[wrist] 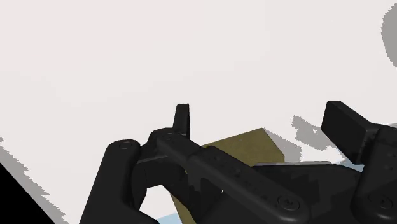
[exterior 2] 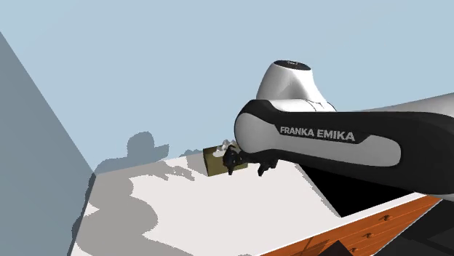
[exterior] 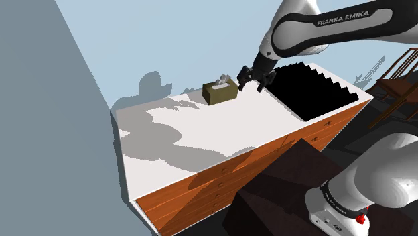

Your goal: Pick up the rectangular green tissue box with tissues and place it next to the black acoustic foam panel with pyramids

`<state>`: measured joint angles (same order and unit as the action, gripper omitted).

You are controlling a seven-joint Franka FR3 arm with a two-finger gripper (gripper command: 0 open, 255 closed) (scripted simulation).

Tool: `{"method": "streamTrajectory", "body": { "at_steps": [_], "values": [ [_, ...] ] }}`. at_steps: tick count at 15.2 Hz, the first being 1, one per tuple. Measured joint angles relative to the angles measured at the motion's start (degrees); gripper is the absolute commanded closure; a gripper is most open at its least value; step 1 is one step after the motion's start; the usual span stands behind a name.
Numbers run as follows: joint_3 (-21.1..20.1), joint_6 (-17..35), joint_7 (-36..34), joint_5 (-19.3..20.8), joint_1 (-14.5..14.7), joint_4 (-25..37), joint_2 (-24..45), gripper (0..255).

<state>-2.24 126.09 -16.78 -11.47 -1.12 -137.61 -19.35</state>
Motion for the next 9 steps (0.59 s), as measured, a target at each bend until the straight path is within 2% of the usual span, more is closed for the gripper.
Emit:
{"method": "streamTrajectory", "body": {
  "at_steps": [9],
  "values": [
    [-0.82, 14.23, -8.38, -2.98, -0.56, 11.13, 17.85, 0]
  ]
}}
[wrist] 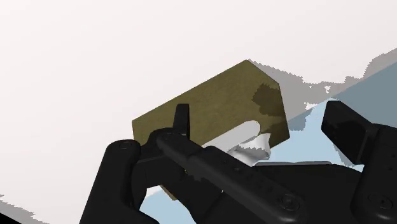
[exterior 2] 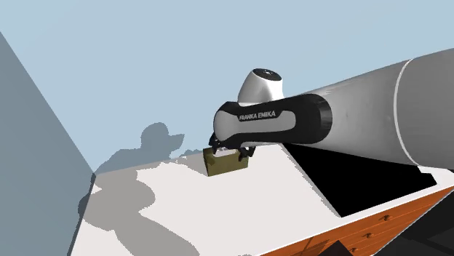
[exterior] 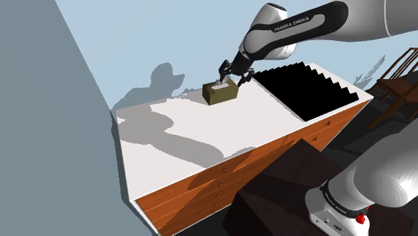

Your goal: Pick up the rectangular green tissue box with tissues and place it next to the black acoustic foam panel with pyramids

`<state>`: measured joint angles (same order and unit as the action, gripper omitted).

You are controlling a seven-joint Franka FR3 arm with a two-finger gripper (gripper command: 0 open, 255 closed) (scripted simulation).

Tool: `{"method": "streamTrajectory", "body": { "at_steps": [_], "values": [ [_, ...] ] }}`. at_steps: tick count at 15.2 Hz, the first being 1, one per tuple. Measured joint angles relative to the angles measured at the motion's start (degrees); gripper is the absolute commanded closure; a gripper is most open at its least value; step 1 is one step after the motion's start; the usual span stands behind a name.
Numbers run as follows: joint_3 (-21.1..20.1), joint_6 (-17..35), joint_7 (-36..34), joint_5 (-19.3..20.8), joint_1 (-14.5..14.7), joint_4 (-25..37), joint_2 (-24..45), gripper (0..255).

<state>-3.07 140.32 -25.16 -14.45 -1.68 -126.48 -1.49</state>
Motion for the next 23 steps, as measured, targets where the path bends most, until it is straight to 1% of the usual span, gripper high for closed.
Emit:
{"method": "streamTrajectory", "body": {
  "at_steps": [5, 7, 14, 20, 21, 23],
  "values": [
    [0.53, 5.83, -3.98, -1.29, -0.39, 7.51, 9.29, 0],
    [0.59, 6.94, -5.28, -1.31, -0.21, 9.63, 11.59, 0],
    [0.22, 10.44, -5.23, -1.91, 0.08, 11.31, 16.40, 0],
    [0.17, 10.87, -5.23, -1.95, 0.14, 11.54, 17.00, 0],
    [0.17, 10.87, -5.23, -1.95, 0.14, 11.54, 17.00, 255],
    [0.07, 10.94, -5.24, -1.97, 0.21, 11.67, 16.89, 255]
  ]
}}
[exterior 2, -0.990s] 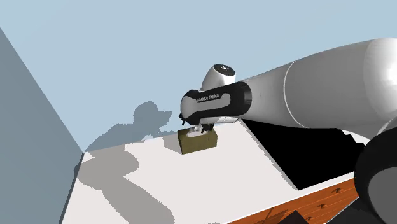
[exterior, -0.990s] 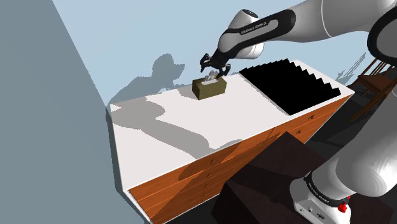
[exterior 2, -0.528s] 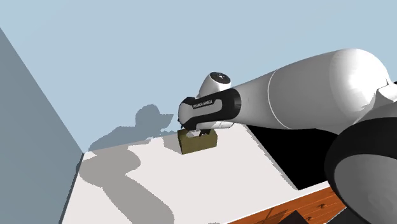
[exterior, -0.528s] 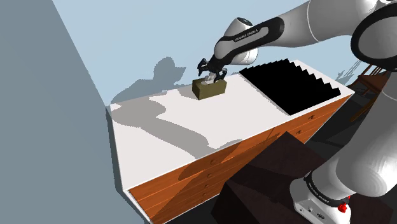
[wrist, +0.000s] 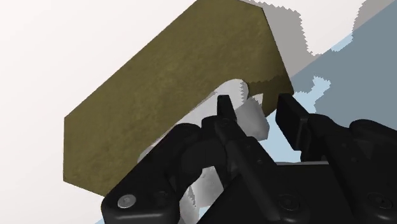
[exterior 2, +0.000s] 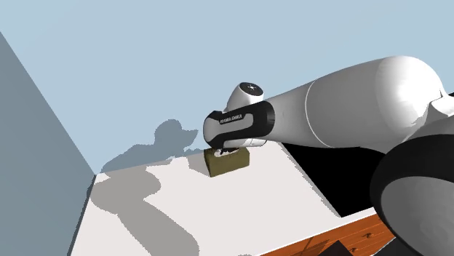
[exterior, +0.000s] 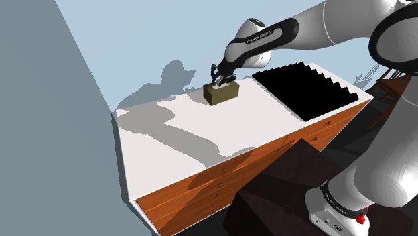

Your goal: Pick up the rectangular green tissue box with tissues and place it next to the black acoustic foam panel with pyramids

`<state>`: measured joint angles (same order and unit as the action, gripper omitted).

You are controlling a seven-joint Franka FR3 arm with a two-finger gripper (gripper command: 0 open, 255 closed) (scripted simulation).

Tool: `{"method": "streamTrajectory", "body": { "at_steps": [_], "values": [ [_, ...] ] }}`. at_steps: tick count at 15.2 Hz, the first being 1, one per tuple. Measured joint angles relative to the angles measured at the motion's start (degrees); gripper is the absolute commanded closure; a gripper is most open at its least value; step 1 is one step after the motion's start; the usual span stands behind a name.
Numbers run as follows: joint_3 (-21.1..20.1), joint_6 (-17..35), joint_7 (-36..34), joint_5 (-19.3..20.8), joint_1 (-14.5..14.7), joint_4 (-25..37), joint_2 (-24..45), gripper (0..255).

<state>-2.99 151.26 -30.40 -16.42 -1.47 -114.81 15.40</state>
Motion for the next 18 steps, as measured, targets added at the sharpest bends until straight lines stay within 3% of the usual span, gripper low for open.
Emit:
{"method": "streamTrajectory", "body": {
  "at_steps": [9, 18],
  "values": [
    [0.13, -0.34, -0.12, 0.09, -0.06, 0.25, -0.21, 255],
    [0.78, -5.92, -2.05, 1.76, 0.15, 2.19, -3.52, 255]
  ]
}}
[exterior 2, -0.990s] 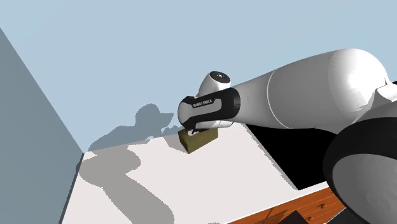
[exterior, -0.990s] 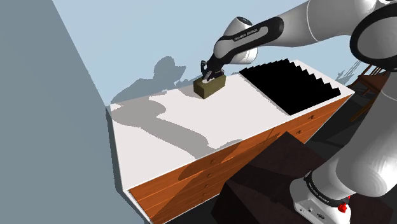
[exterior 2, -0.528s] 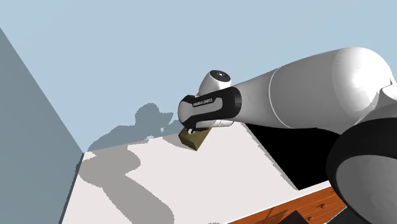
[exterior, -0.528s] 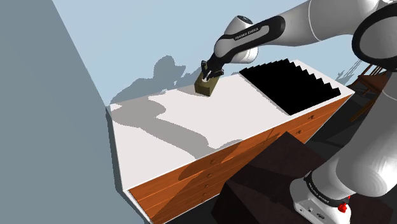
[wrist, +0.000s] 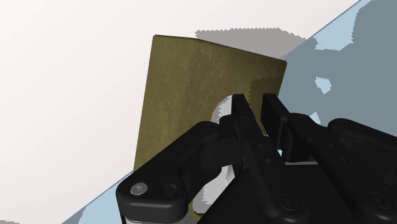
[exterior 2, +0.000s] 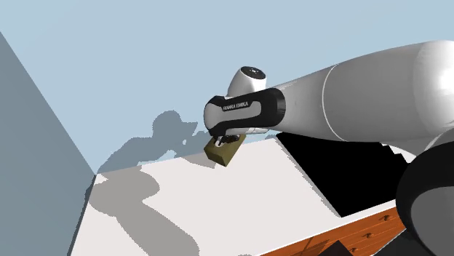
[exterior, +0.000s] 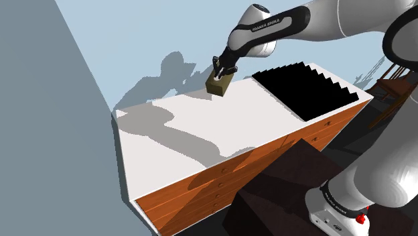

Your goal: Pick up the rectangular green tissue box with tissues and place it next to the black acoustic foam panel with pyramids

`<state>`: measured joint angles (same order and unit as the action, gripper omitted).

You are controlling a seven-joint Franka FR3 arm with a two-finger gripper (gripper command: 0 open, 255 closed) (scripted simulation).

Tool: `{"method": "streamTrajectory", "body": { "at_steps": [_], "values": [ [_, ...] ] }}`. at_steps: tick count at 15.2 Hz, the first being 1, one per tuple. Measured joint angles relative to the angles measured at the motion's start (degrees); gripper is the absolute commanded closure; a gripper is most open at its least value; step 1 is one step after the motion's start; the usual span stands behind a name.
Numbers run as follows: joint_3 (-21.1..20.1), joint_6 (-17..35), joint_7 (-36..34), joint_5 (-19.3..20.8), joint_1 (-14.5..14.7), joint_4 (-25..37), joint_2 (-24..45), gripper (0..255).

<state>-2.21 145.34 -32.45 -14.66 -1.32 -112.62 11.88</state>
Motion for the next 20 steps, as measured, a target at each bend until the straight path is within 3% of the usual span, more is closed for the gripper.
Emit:
{"method": "streamTrajectory", "body": {
  "at_steps": [20],
  "values": [
    [0.73, -13.84, -3.82, 2.93, 0.08, 9.19, -4.86, 255]
  ]
}}
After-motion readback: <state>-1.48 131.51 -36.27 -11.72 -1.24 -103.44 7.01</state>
